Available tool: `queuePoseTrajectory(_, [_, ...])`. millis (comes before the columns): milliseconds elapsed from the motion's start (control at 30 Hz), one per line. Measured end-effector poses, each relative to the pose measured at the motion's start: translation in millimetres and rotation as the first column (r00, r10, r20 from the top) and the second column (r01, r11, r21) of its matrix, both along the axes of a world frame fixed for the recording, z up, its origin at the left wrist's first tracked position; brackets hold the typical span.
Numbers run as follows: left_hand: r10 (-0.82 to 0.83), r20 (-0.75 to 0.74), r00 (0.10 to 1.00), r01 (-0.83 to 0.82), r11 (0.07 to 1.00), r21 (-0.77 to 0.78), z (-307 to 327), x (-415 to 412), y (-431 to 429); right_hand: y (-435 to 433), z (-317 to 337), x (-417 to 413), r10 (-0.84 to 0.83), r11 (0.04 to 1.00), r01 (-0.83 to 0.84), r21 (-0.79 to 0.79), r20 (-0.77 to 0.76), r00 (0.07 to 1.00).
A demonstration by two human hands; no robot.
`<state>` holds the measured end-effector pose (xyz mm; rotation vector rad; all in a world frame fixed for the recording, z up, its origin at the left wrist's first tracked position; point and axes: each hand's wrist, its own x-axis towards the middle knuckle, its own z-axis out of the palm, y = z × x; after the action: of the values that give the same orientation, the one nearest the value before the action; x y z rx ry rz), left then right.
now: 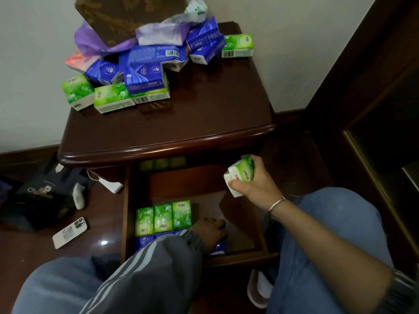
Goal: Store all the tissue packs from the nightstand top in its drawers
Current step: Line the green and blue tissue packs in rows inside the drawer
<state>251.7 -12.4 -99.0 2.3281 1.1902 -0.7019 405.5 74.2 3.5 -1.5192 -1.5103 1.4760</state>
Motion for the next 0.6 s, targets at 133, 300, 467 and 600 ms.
queuePoseTrajectory(133, [-0.097, -0.072, 0.993, 0.1, 0.995, 0.028, 4.2, -9.3, -1.2, -1.0, -1.1, -1.7, 0.047, 0.999, -0.047, 0.01, 0.025, 0.999])
queuePoseTrajectory(300, [0.172, 0.151, 0.974, -0.181, 0.982, 0.051, 28.5, -26.6, -6.8, -2.1, -0.8, -9.4, 0.128, 0.989, -0.137, 0.062, 0.138, 0.982])
queuePoseTrajectory(467, [0.514, 0.372, 0.773, -0.598, 0.787, 0.153, 69.2, -86.6, -14.7, -10.5, -8.7, -24.6, 0.293, 0.935, -0.344, 0.085, 0.363, 0.885])
queuePoseTrajectory(600, [0.809, 0.4, 0.431, -0.899, 0.35, 0.263, 79.7, -141.9, -36.5, -22.0, -26.6, -48.5, 0.444, 0.829, -0.555, 0.071, 0.519, 0.73])
